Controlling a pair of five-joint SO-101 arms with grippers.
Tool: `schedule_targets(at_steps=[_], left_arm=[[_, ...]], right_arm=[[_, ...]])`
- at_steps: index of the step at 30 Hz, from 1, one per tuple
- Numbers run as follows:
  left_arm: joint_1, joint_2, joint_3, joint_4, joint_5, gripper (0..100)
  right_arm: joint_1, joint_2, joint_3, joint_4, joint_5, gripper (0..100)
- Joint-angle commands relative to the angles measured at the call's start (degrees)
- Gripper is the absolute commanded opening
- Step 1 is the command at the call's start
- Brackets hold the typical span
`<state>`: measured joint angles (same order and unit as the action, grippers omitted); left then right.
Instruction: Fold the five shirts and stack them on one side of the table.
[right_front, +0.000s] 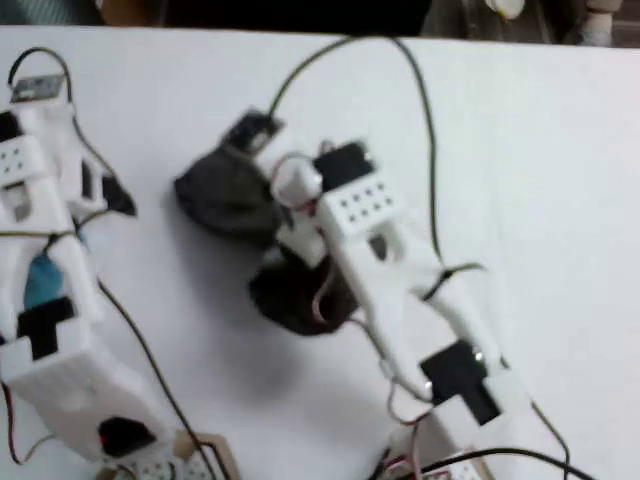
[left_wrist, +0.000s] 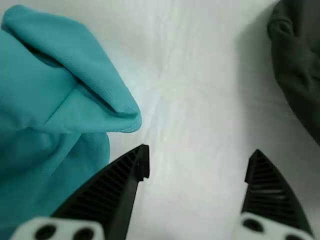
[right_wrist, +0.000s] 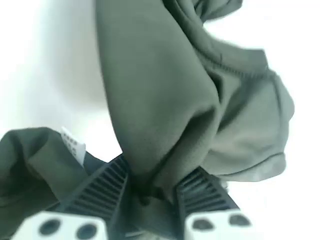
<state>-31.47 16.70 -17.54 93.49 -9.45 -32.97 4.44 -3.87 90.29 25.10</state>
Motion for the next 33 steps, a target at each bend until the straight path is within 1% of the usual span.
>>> schedule_targets(at_steps=[1, 5, 8, 14, 17, 20, 23, 27, 30, 33], left_arm=[[-0.8, -3.9, -0.2, -0.4, -1.6, 32], [-0.7, -3.9, -0.2, -0.8, -1.7, 32], [-0.8, -3.5, -0.2, -1.0, -1.7, 32], [-0.9, -3.4, -0.2, -1.1, -2.9, 32], [-1.0, -3.4, -0.2, -1.1, -2.9, 32], [-1.0, -3.4, -0.2, -1.1, -2.7, 32], [-0.9, -3.4, -0.2, -1.1, -2.6, 32], [-0.9, -3.4, -0.2, -0.4, -2.8, 32], [-1.0, -3.6, 0.8, 0.3, -2.9, 32], [-0.6, -3.8, 3.6, 0.2, -2.9, 32]], right_arm=[[0.2, -4.1, 6.8, -6.4, -0.4, 10.8], [0.0, -4.4, 8.4, -12.3, -0.4, 24.9], [0.1, -5.8, 5.3, -13.6, -0.5, 31.1], [0.2, -11.5, -7.4, -13.5, -0.9, 31.6], [0.2, -12.5, -13.1, -13.3, -4.4, 31.6], [0.2, -11.0, -15.1, -14.0, -5.8, 31.6], [0.6, -5.0, -14.9, -17.8, -5.8, 31.6], [2.4, 10.1, -18.0, -23.9, -5.8, 31.6], [3.3, 23.4, -25.4, -23.6, -5.8, 31.6], [3.4, 36.4, -35.0, -20.3, -5.8, 31.6]])
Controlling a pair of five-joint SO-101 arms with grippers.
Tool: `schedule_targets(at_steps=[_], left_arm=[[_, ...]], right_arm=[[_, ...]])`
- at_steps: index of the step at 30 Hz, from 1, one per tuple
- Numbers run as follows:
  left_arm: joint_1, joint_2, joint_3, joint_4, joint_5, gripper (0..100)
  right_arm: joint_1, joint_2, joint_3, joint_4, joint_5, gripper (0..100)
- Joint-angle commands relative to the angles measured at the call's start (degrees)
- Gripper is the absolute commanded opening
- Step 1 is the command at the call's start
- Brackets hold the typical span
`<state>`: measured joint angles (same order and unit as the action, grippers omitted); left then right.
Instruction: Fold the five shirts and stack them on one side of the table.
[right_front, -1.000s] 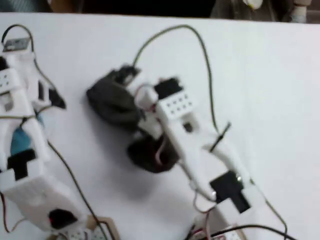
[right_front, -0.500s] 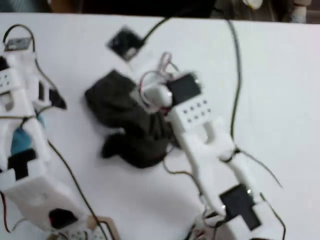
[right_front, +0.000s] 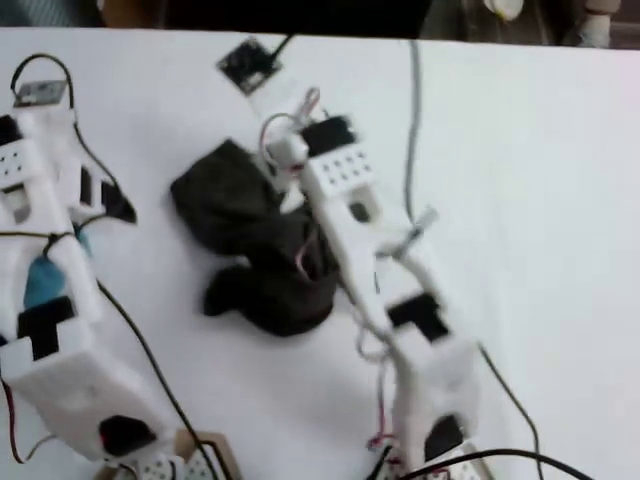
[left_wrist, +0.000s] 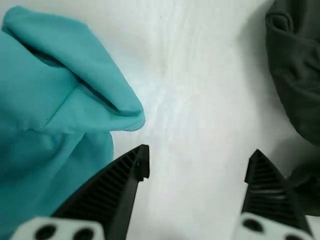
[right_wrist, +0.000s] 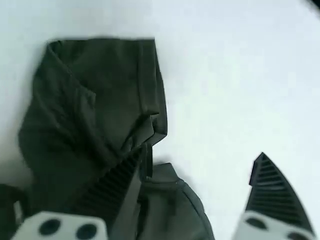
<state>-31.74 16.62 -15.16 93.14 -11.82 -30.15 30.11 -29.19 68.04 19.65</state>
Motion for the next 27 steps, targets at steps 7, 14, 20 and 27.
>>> schedule_targets(at_steps=[7, 14, 20, 27], left_arm=[[-0.5, -3.5, 4.6, 0.1, 2.7, 32], [0.3, -3.8, 4.7, -1.7, 3.5, 32], [1.9, -3.8, 4.3, 1.5, 0.5, 32], [1.8, -3.9, 4.1, 1.1, 1.9, 25]], right_arm=[[1.0, 30.6, -34.1, 13.1, -0.4, 31.6], [-1.8, 36.9, -49.7, 18.9, 0.2, 31.6], [-2.6, 37.0, -51.9, 10.7, 0.2, 31.3], [-4.0, 36.9, -44.7, 10.6, 0.3, 13.2]])
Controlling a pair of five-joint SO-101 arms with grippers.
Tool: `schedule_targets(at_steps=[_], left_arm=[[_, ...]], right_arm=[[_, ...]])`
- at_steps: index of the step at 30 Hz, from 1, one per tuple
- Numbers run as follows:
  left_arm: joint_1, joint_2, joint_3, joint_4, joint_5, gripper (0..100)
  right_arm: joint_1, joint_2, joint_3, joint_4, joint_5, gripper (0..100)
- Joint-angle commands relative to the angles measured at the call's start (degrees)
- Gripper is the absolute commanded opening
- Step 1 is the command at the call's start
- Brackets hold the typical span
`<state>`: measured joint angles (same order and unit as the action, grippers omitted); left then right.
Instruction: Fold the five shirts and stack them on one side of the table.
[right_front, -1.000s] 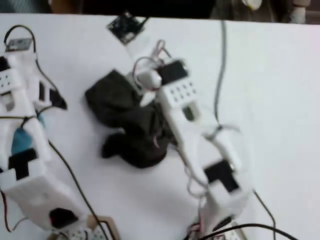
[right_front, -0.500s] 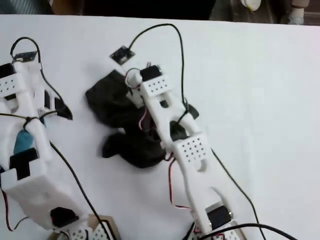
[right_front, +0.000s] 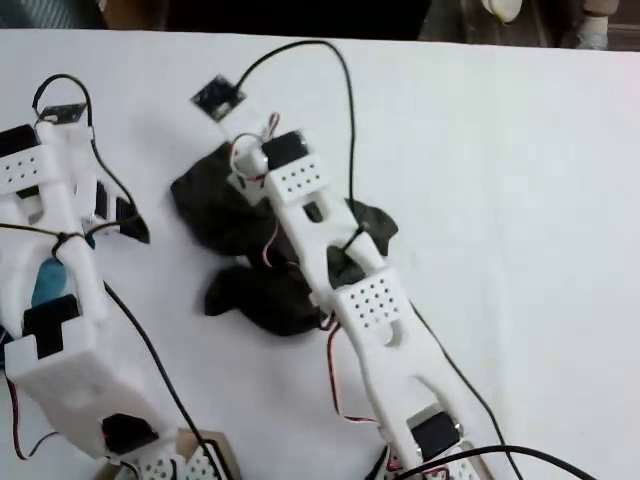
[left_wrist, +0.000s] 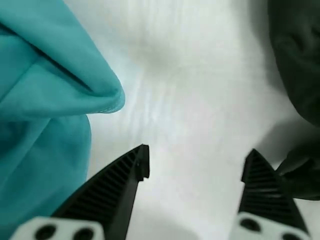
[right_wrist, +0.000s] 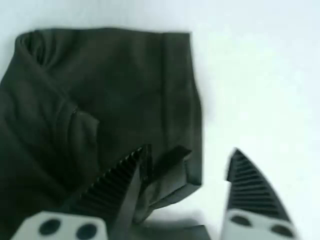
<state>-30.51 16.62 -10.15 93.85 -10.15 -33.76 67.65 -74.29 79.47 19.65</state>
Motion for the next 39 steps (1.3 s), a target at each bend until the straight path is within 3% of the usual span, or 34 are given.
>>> schedule_targets(at_steps=[1, 10, 14, 18, 26, 31, 34, 39], left_arm=[[0.5, -3.9, -0.9, 0.4, 0.3, 23], [0.6, -7.0, -2.2, 2.5, 0.0, 25], [0.6, -12.8, -4.4, 4.7, -0.1, 25], [0.6, -18.5, -4.4, 5.3, -0.1, 25], [0.6, -21.8, 1.8, 4.2, -0.2, 25], [0.4, -21.9, 6.8, 0.1, -0.2, 25], [0.4, -21.9, 8.7, -1.7, -0.2, 25], [0.6, -21.9, 8.6, -3.2, 0.0, 25]], right_arm=[[-0.4, -0.7, 1.0, -0.7, 0.3, 11.9], [-0.9, -0.6, 2.8, 4.9, 6.9, 25.7], [-0.9, -0.6, 2.8, 5.2, 7.1, 20.0], [-0.7, -0.7, 2.3, 6.8, 6.9, 2.1], [1.3, -4.3, -4.9, 18.4, 6.5, 2.2], [7.1, -13.6, -4.7, 19.0, 1.5, 2.1], [10.9, -23.5, 3.0, 19.2, 0.6, 2.1], [14.0, -45.1, 31.8, 18.9, 0.5, 2.2]])
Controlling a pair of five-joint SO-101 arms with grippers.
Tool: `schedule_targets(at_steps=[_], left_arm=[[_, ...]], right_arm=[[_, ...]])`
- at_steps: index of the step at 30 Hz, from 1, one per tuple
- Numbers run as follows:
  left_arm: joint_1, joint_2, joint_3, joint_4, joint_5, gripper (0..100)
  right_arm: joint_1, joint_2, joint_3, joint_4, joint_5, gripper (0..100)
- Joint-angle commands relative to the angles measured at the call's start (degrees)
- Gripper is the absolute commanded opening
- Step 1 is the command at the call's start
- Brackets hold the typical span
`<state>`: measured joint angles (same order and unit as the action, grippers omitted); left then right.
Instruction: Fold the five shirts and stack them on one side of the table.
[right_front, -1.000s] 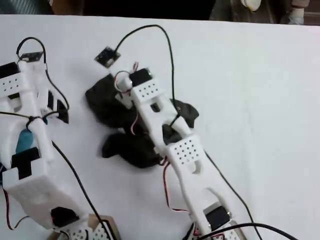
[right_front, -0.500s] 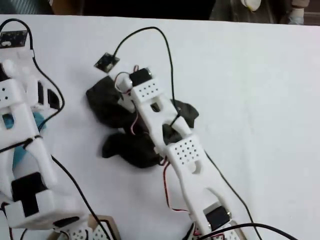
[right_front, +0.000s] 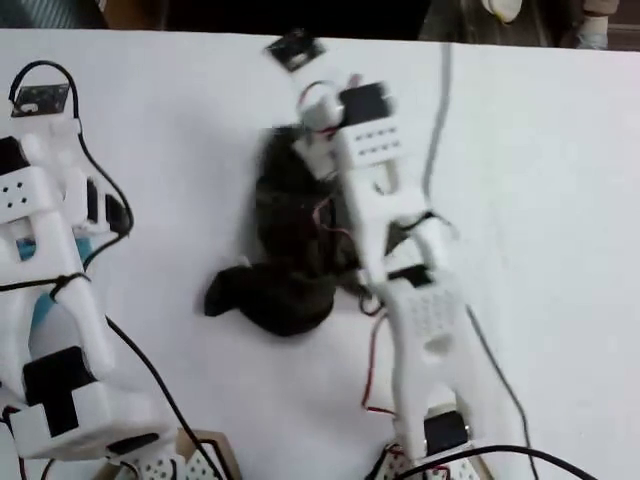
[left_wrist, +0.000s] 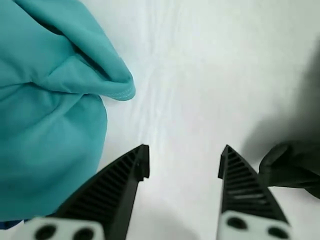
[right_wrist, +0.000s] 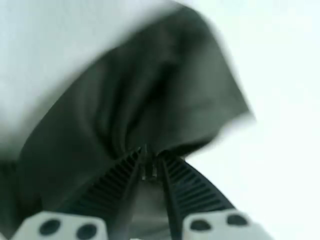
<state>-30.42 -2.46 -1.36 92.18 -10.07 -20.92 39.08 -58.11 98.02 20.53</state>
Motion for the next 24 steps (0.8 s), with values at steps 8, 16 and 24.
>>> schedule_targets(at_steps=[8, 16, 24], left_arm=[[7.4, -2.6, 0.9, -3.3, -0.3, 25], [24.0, -2.5, 7.5, -7.1, -2.5, 25], [30.9, -2.5, 18.2, -14.7, -2.5, 25]], right_arm=[[3.3, -48.0, 62.9, -10.4, -0.2, 2.2], [14.6, -75.8, 106.1, -30.7, 9.1, 2.4], [24.4, -92.4, 118.9, -35.4, 11.9, 31.3]])
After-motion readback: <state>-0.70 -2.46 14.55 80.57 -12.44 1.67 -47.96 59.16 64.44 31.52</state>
